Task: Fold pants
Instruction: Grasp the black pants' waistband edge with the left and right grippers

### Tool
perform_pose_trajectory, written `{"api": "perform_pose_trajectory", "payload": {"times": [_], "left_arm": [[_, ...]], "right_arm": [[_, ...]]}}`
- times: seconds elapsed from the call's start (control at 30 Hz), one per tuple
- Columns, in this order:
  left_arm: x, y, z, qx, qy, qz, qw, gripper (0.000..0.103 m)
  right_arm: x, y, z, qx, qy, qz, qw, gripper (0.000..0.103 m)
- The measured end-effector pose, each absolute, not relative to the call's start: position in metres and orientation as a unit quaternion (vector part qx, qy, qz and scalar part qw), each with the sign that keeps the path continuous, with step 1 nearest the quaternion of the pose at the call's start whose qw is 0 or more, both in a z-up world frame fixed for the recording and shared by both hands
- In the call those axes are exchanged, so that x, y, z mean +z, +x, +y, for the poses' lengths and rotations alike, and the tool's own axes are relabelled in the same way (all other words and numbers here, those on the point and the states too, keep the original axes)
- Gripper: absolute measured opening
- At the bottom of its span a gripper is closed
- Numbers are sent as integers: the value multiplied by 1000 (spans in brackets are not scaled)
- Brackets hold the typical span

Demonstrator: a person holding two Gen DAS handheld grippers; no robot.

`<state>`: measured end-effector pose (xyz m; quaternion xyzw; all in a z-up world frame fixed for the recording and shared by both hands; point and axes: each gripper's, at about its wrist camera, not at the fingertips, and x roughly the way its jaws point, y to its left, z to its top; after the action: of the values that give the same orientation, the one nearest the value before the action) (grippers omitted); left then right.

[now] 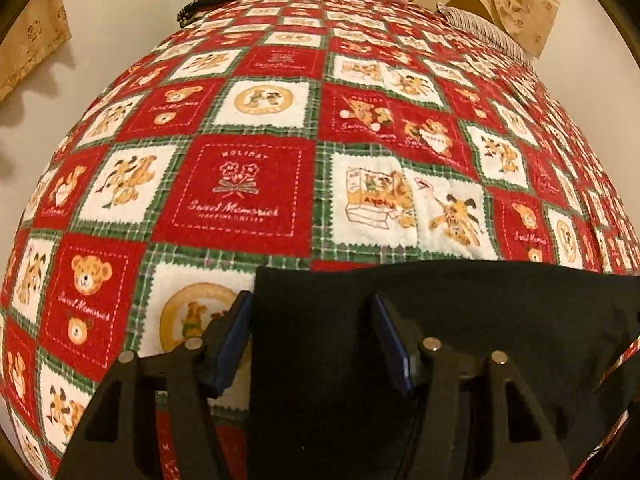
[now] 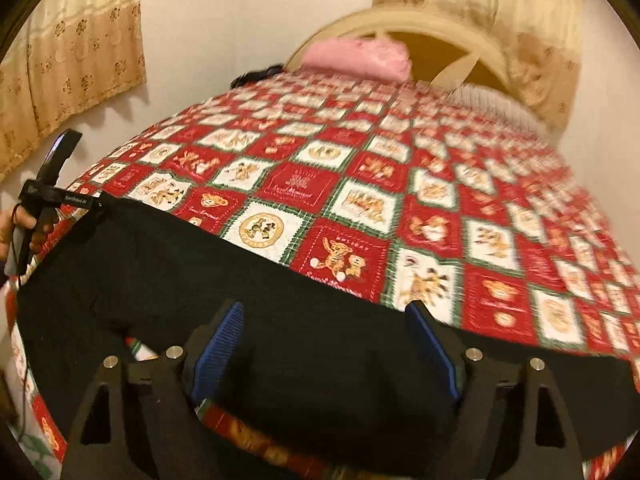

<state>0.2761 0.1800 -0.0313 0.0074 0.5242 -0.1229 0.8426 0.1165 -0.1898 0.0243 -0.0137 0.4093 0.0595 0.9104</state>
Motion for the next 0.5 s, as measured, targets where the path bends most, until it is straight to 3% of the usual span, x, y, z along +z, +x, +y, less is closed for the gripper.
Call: {"api": "perform_pose_trajectory", "payload": {"times": [0.2, 0.23, 0.27, 0.3, 0.33, 0.37, 0.5], "left_arm": [[-33, 277, 178, -123, 18, 510, 851, 56], [-32, 278, 177, -124, 19, 510, 851, 53], [-32, 279, 177, -126, 19, 511, 850, 51], [-31, 280, 178, -132, 17, 512, 848, 46], [-30, 280, 177, -135, 15, 512, 848, 42], [-30, 281, 176, -137, 14, 513, 847, 40], [-24, 281, 172, -152, -3, 512, 846, 19]], "right_arm": [[-13, 165, -194, 80, -48, 468, 879, 82], [-20, 168, -193, 90, -49, 484, 869, 69], [-29, 171, -192, 104, -50, 503, 856, 42], [-35, 172, -190, 121, -44, 512, 849, 40], [-33, 169, -189, 128, -46, 507, 851, 29], [-29, 167, -187, 149, -46, 510, 846, 7], [-10, 154, -183, 131, -55, 496, 857, 6]]}}
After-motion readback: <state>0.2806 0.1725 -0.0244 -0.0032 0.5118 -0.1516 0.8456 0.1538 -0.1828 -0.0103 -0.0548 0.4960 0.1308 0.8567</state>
